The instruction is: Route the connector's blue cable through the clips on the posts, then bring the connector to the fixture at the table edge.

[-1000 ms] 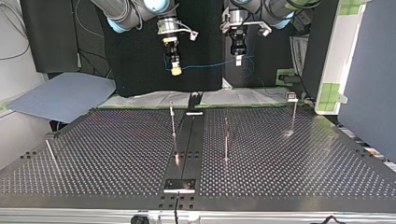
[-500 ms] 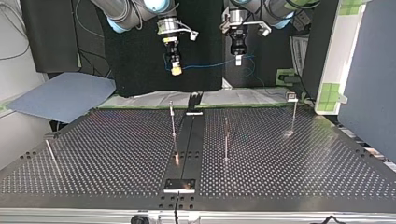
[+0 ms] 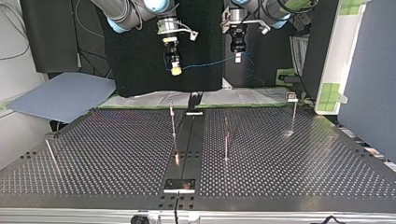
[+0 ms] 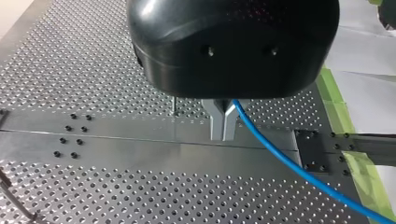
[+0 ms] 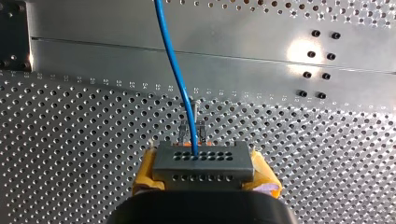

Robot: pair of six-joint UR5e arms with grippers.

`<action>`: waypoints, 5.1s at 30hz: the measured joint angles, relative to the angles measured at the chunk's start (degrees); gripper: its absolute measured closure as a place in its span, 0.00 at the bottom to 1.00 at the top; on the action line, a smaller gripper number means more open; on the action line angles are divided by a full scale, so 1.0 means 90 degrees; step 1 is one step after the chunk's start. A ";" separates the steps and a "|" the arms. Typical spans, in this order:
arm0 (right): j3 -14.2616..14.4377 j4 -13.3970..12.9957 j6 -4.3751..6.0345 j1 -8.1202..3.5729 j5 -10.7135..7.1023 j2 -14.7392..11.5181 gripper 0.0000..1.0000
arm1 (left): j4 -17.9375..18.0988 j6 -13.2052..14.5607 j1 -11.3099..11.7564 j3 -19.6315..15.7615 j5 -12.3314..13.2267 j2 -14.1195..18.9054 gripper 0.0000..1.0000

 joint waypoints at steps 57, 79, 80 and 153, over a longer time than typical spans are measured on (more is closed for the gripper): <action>-0.1366 0.1579 0.0509 0.0042 0.0021 0.0289 0.99 | -0.0990 0.0418 0.0252 0.0957 -0.0739 0.0939 1.00; -0.2173 0.2502 0.0547 -0.0105 -0.0029 -0.0226 0.99 | -0.2047 0.0401 0.0507 0.1605 -0.0753 0.1830 1.00; -0.2196 0.2509 0.0553 -0.0116 -0.0043 -0.0226 0.99 | -0.2064 0.0400 0.0517 0.1623 -0.0722 0.1832 1.00; -0.3308 0.3360 0.0819 -0.0903 -0.1152 -0.0214 0.99 | -0.3113 0.0233 0.1304 0.2779 0.0558 0.1684 1.00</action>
